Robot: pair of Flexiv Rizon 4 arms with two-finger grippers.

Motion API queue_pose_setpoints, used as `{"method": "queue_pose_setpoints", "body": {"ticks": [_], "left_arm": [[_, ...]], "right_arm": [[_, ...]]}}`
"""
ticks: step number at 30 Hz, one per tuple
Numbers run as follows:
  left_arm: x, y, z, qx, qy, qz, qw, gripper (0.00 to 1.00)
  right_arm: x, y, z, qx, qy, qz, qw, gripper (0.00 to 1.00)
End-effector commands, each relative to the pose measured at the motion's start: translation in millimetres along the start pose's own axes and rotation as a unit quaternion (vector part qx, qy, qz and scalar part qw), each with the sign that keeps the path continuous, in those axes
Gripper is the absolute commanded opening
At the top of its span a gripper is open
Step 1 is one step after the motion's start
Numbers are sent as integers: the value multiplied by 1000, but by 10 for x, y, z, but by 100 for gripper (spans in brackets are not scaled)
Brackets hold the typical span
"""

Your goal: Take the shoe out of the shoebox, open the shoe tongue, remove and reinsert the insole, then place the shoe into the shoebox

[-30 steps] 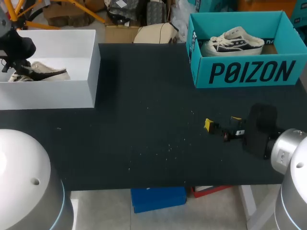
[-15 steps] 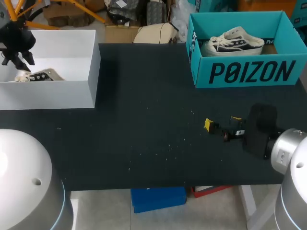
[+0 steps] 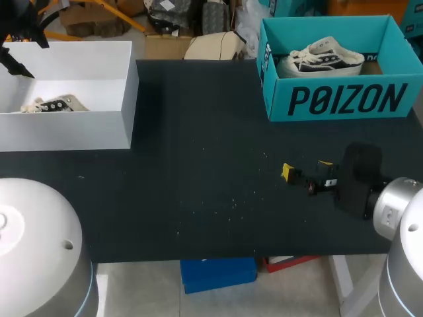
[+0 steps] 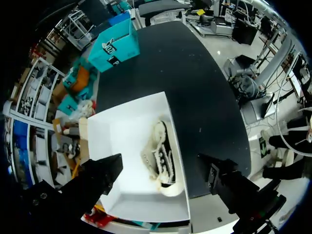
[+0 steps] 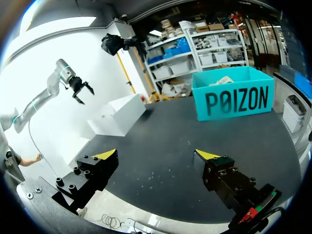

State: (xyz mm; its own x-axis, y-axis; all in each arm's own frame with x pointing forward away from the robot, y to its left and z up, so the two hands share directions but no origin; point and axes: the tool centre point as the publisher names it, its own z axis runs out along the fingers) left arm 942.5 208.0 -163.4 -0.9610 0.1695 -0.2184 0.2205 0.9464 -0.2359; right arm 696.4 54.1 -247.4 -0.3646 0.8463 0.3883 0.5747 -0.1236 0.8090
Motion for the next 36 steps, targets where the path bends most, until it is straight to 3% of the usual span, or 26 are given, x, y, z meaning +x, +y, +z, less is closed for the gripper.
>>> {"method": "queue_pose_setpoints", "body": {"ticks": [1, 11, 21, 36], "left_arm": [[83, -3, -72, 4, 0, -2, 1000, 100], [-45, 136, 196, 7, 43, 7, 999, 100], [-90, 308, 787, -7, 84, 23, 996, 100], [-74, 371, 1192, 1, 121, 27, 992, 100]], "right_arm": [[15, -21, 10, -3, -2, 0, 1000, 100], [15, -21, 10, -3, -2, 0, 1000, 100], [15, -21, 10, -3, -2, 0, 1000, 100], [15, -21, 10, -3, -2, 0, 1000, 100]]}}
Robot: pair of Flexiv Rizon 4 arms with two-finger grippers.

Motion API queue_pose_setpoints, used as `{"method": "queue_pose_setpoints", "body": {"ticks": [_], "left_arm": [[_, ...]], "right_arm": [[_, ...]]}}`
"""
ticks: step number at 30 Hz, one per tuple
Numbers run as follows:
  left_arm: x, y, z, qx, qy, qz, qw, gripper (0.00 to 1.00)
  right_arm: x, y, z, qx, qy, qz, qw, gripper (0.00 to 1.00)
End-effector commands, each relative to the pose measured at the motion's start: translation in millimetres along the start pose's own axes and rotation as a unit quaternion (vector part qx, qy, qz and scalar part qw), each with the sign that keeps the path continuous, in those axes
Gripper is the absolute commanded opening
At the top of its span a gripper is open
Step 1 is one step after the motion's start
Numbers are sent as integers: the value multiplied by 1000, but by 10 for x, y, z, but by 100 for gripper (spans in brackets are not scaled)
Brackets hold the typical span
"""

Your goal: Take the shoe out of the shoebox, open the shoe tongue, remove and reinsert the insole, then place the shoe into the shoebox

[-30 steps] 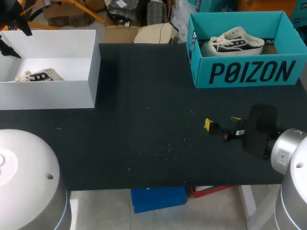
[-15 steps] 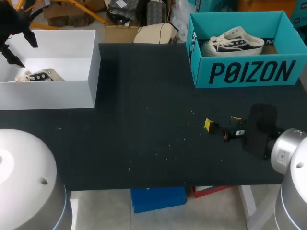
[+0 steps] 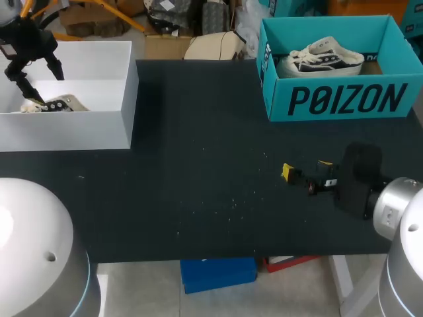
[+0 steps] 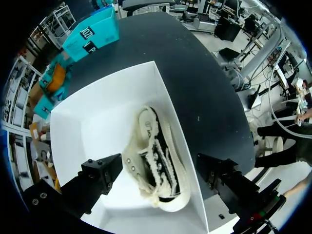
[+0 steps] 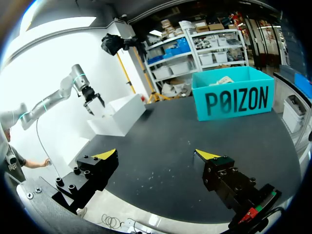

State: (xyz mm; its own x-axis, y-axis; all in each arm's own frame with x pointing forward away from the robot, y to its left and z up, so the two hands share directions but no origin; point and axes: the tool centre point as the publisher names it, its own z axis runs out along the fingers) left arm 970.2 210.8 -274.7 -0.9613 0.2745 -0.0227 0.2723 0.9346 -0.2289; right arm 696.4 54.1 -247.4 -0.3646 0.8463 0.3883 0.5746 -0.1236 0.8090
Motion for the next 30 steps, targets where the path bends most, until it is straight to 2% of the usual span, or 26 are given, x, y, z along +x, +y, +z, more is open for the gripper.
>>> {"method": "queue_pose_setpoints", "body": {"ticks": [1, 7, 8, 9, 16, 18, 20, 25, 28, 30], "left_arm": [[-78, 28, 103, 2, 15, 0, 1000, 100], [-97, 72, 251, 7, 28, -3, 1000, 100], [-97, 70, 258, 8, 30, -3, 1000, 92], [-91, 61, 276, 8, 31, -3, 999, 89], [-18, 81, 380, 16, 52, -9, 998, 81], [-11, 86, 404, 17, 57, -10, 998, 68], [3, 85, 435, 20, 63, -11, 998, 60], [41, 95, 502, 25, 84, -18, 996, 59], [49, 124, 544, 26, 88, -19, 996, 74], [50, 148, 571, 25, 90, -19, 995, 76]], "right_arm": [[15, -21, 11, -3, -2, 0, 1000, 100], [15, -21, 11, -3, -2, 0, 1000, 100], [15, -21, 11, -3, -2, 0, 1000, 100], [15, -21, 11, -3, -2, 0, 1000, 100], [15, -21, 11, -3, -2, 0, 1000, 100], [15, -21, 11, -3, -2, 0, 1000, 100], [15, -21, 11, -3, -2, 0, 1000, 100], [15, -21, 11, -3, -2, 0, 1000, 100], [15, -21, 11, -3, -2, 0, 1000, 100], [15, -21, 11, -3, -2, 0, 1000, 100]]}}
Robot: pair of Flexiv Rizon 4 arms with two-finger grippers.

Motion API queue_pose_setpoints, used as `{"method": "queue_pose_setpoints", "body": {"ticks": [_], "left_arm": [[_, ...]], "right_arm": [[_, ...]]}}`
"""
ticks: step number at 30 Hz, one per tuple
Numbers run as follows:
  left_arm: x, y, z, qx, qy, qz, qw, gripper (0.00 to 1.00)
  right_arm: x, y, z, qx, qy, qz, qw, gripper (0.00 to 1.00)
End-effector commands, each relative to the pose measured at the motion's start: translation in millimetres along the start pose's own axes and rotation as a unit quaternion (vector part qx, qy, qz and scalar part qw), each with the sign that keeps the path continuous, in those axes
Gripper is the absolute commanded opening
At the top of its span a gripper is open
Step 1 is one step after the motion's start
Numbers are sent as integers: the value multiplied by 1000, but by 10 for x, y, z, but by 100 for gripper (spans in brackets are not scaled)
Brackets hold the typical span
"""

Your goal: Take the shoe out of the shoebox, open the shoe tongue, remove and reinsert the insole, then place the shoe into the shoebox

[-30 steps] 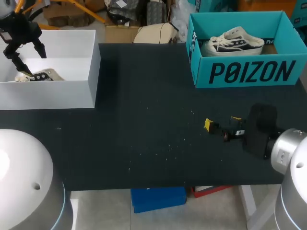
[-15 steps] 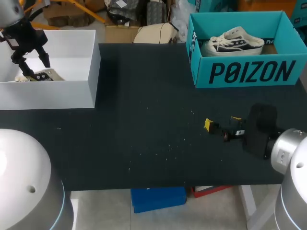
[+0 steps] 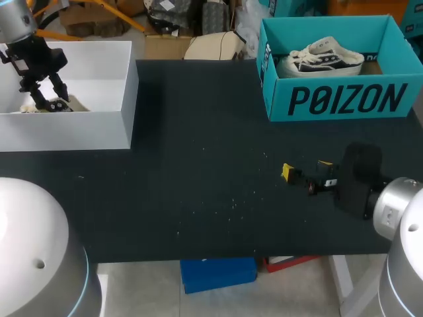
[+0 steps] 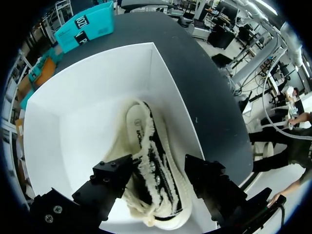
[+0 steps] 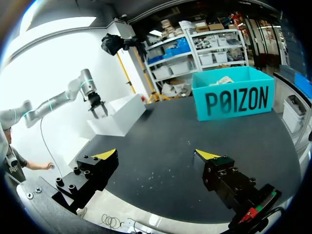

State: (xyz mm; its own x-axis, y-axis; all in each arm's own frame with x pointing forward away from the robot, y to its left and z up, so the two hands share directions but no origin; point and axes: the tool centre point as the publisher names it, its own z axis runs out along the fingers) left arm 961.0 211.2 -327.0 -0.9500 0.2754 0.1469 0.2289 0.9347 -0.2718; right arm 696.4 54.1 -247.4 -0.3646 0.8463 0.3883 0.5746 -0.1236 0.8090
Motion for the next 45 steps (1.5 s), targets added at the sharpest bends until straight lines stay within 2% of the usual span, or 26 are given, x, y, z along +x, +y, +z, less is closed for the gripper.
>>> {"method": "queue_pose_setpoints", "body": {"ticks": [1, 4, 6, 13, 15, 16, 22, 28, 38, 45], "left_arm": [[-66, 59, 55, 1, 8, 0, 1000, 77], [-83, 93, 80, -2, 9, 2, 1000, 73], [-98, 117, 97, -3, 13, 5, 1000, 48], [-106, 171, 176, 5, 30, 6, 1000, 27], [-95, 182, 204, 8, 34, 5, 999, 12], [-85, 188, 222, 9, 37, 5, 999, 0], [-70, 203, 207, 5, 33, 9, 999, 0], [-106, 236, -37, -2, 17, 14, 1000, 0], [-217, 300, -690, -29, -28, 34, 999, 0], [-302, 265, -748, -36, -56, 43, 997, 0]], "right_arm": [[15, -21, 11, -3, -2, 0, 1000, 100], [15, -21, 11, -3, -2, 0, 1000, 100], [15, -21, 11, -3, -2, 0, 1000, 100], [15, -21, 11, -3, -2, 0, 1000, 100], [15, -21, 11, -3, -2, 0, 1000, 100], [15, -21, 11, -3, -2, 0, 1000, 100], [15, -21, 11, -3, -2, 0, 1000, 100], [15, -21, 11, -3, -2, 0, 1000, 100], [15, -21, 11, -3, -2, 0, 1000, 100], [15, -21, 11, -3, -2, 0, 1000, 100]]}}
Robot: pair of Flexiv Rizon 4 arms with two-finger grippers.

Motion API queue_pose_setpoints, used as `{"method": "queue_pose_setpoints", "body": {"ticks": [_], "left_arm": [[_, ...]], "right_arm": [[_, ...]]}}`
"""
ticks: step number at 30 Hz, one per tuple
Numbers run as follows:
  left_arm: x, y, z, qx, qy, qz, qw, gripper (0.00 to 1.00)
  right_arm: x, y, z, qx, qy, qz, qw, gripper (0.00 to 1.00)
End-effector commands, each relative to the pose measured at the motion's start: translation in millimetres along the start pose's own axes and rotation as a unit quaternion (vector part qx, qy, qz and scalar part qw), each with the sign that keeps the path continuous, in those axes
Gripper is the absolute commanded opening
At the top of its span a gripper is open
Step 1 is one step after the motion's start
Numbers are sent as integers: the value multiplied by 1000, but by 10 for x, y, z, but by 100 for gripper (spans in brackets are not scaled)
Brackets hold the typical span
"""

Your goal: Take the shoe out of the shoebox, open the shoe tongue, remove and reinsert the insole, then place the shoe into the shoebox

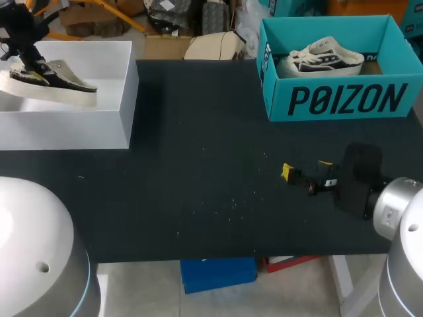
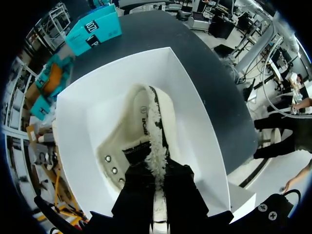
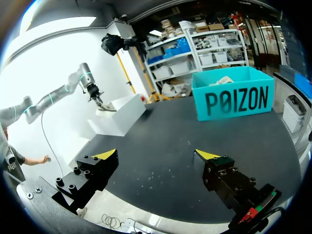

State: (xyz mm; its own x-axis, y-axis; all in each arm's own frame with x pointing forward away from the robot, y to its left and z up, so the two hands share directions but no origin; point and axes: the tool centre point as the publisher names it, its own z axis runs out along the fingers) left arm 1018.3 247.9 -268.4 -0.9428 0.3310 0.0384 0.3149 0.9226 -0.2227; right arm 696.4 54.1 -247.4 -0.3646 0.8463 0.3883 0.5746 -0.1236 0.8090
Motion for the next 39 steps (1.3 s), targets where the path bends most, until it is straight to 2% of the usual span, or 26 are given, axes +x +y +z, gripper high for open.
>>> {"method": "queue_pose_setpoints", "body": {"ticks": [1, 2, 4, 14, 21, 26, 28, 29, 30, 33, 39], "left_arm": [[47, -61, 14, -8, -15, 4, 1000, 0], [34, -95, -10, -9, -17, 4, 1000, 0], [22, -96, 117, -9, -20, 4, 1000, 0], [12, -147, 423, -6, -31, 10, 999, 0], [-15, -204, 552, -5, -37, 15, 999, 0], [25, -198, 691, 15, -31, 0, 999, 0], [32, -217, 700, 24, -22, -3, 999, 64], [35, -222, 701, 26, -21, -5, 999, 89], [40, -226, 701, 32, -20, -10, 999, 100], [77, -258, 663, 40, -26, -16, 999, 100], [40, -359, 327, 45, -44, -17, 998, 100]], "right_arm": [[15, -21, 11, -3, -2, 0, 1000, 100], [15, -21, 11, -3, -2, 0, 1000, 100], [15, -21, 11, -3, -2, 0, 1000, 100], [15, -21, 11, -3, -2, 0, 1000, 100], [15, -21, 11, -3, -2, 0, 1000, 100], [15, -21, 11, -3, -2, 0, 1000, 100], [15, -21, 11, -3, -2, 0, 1000, 100], [15, -21, 11, -3, -2, 0, 1000, 100], [15, -21, 11, -3, -2, 0, 1000, 100], [15, -21, 11, -3, -2, 0, 1000, 100], [15, -21, 11, -3, -2, 0, 1000, 100]]}}
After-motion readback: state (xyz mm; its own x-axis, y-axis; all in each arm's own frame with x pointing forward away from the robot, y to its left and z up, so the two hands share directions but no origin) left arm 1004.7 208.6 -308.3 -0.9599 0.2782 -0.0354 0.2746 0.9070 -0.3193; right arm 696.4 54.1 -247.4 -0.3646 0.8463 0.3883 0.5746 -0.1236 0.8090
